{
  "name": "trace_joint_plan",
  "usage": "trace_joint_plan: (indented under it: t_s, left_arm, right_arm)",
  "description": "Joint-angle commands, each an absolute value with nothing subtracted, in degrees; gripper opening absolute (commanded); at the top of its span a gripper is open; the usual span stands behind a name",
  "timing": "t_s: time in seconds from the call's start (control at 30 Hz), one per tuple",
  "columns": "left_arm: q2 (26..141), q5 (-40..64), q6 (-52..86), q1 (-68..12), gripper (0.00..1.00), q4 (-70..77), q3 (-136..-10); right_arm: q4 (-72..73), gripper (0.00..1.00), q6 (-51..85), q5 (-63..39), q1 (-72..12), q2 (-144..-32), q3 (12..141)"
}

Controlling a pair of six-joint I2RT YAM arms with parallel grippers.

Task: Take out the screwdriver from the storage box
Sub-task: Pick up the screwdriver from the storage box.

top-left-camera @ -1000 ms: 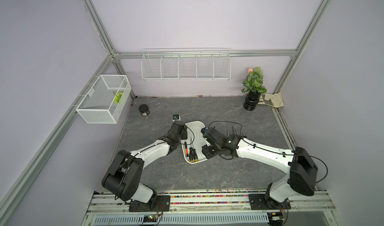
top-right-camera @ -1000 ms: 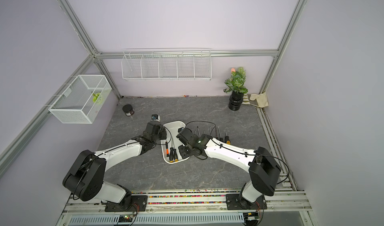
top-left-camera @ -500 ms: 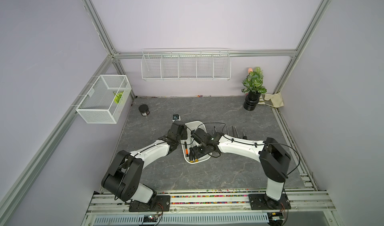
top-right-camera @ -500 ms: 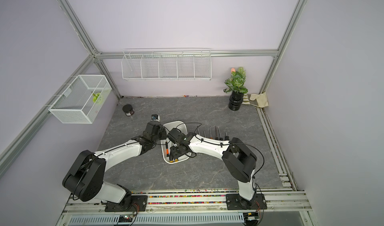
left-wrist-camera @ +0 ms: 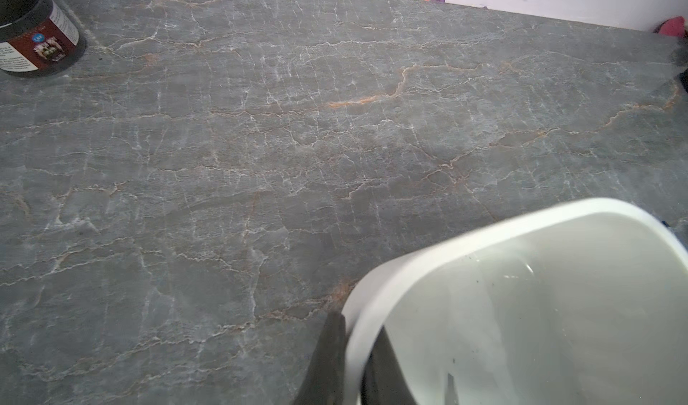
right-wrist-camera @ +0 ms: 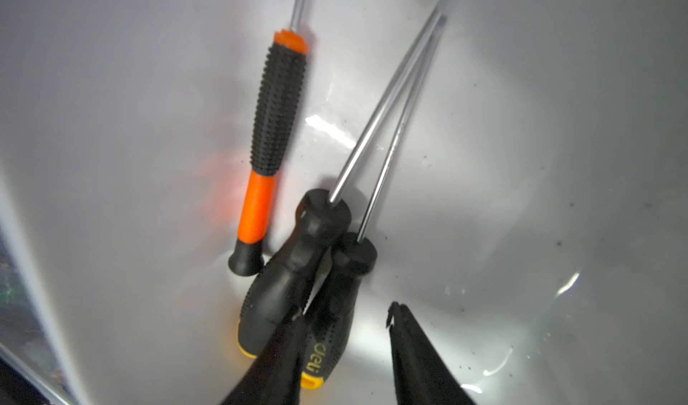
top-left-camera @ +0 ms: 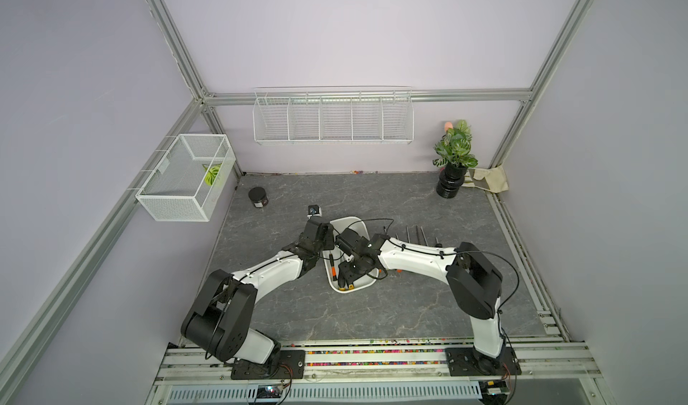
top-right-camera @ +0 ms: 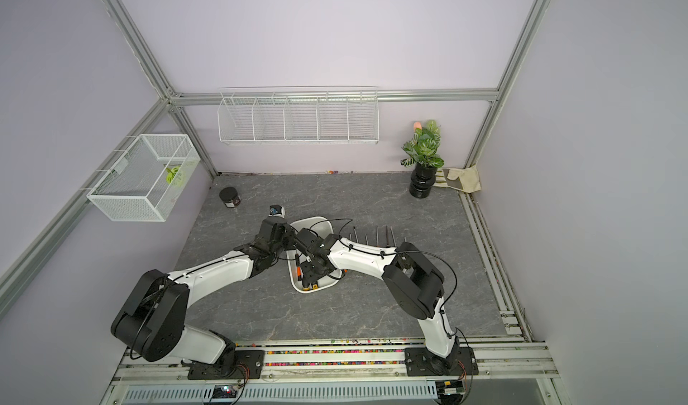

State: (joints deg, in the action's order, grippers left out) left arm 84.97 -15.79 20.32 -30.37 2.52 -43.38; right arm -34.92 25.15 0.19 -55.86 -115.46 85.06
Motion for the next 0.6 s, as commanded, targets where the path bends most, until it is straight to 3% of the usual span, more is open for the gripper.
trace_joint_plan:
  t_s: [0.0, 0.43, 0.57]
  left_arm:
    - [83.8, -16.0, 19.8, -30.0, 0.0, 3.3, -42.6]
    - [82.0, -15.3, 19.8, -29.1, 0.0, 3.8, -41.3]
    - [81.1, -15.2, 19.8, -28.9, 0.0, 3.9, -40.8]
  right_arm:
    - [-38.3, 0.42, 23.5, 0.6, -55.4, -118.0, 87.4]
    - [-39.7, 0.38, 23.6, 0.0, -53.6, -121.2, 89.7]
    - [-39.9, 0.32, 23.7, -0.4, -53.3, -121.9, 90.4]
